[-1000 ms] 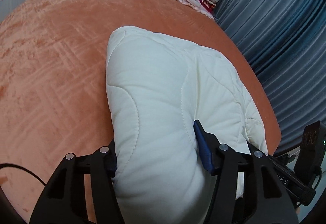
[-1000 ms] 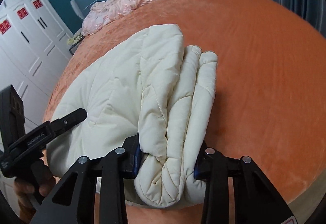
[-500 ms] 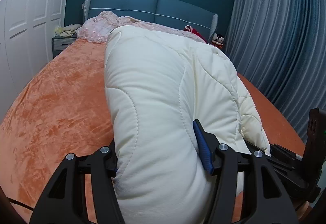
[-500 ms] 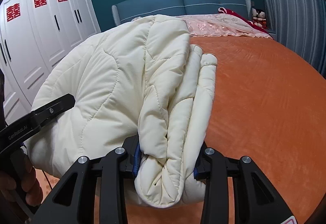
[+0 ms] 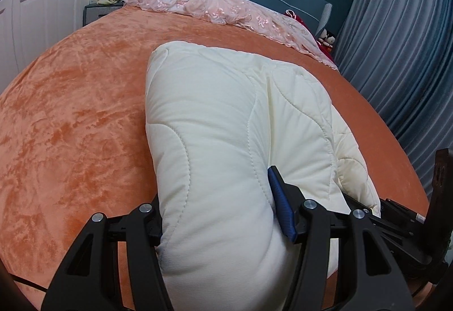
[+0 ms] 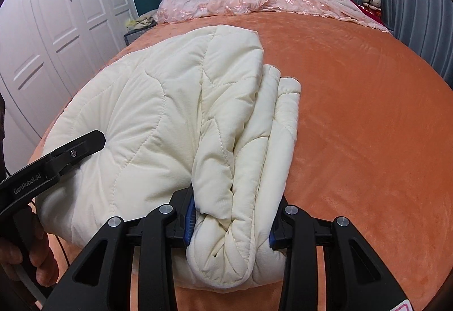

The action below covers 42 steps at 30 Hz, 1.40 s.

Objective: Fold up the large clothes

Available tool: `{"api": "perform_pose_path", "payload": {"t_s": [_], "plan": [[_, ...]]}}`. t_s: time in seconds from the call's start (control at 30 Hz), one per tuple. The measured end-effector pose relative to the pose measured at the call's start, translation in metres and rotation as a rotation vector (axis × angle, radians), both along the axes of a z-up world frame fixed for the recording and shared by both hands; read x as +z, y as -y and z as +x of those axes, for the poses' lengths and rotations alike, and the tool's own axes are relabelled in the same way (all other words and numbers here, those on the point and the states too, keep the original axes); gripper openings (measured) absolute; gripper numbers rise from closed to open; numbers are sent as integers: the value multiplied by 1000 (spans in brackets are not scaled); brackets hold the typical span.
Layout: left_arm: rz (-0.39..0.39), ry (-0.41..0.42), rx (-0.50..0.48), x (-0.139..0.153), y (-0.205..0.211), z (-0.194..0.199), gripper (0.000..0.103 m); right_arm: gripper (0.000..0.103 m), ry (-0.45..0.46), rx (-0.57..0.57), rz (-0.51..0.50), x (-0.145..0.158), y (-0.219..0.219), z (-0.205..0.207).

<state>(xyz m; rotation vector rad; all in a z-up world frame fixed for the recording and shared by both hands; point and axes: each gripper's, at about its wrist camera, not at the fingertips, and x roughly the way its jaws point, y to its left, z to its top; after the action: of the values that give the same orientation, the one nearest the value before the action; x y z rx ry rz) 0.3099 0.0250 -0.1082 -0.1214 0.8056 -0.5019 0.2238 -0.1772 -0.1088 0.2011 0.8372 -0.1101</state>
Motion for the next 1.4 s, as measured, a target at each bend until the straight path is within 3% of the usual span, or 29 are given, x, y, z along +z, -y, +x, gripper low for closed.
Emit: {"api": "perform_pose_path", "payload": {"t_s": [0.2,0.33,0.43,0.53,0.6,0.67,0.7,0.83,0.97,1.13,1.4], "plan": [[8,-16,19,-16,-4,1,65,51,-6,-16,8,-10,-1,1],[36,-53,76,-5,-13,-6,72,55,-34,-37,41,1,7,-12],[124,-11,131,16,-14,-24,71,57,-15,-59,27,18,9,-32],[253,47,165,40,-5,-40,71,58,38,-64,-118,45,-3,-50],[354,62,170,49,9,-44,71,51,37,-40,-169,57,-11,-48],[418,54,171,53,24,-44,71,8,11,-3,-173,61,-17,-36],[432,37,174,52,30,-42,71,5,-6,5,-169,61,-20,-28],[453,-37,189,37,46,-33,71,4,-95,-9,-157,41,-20,-1],[496,-61,195,17,57,-30,71,3,-173,-38,-111,11,-14,5],[530,-43,193,5,64,-33,72,2,-186,-42,-94,-7,-10,4],[513,-26,212,-7,63,-31,74,1,-170,-52,-88,-19,-10,6]]}}
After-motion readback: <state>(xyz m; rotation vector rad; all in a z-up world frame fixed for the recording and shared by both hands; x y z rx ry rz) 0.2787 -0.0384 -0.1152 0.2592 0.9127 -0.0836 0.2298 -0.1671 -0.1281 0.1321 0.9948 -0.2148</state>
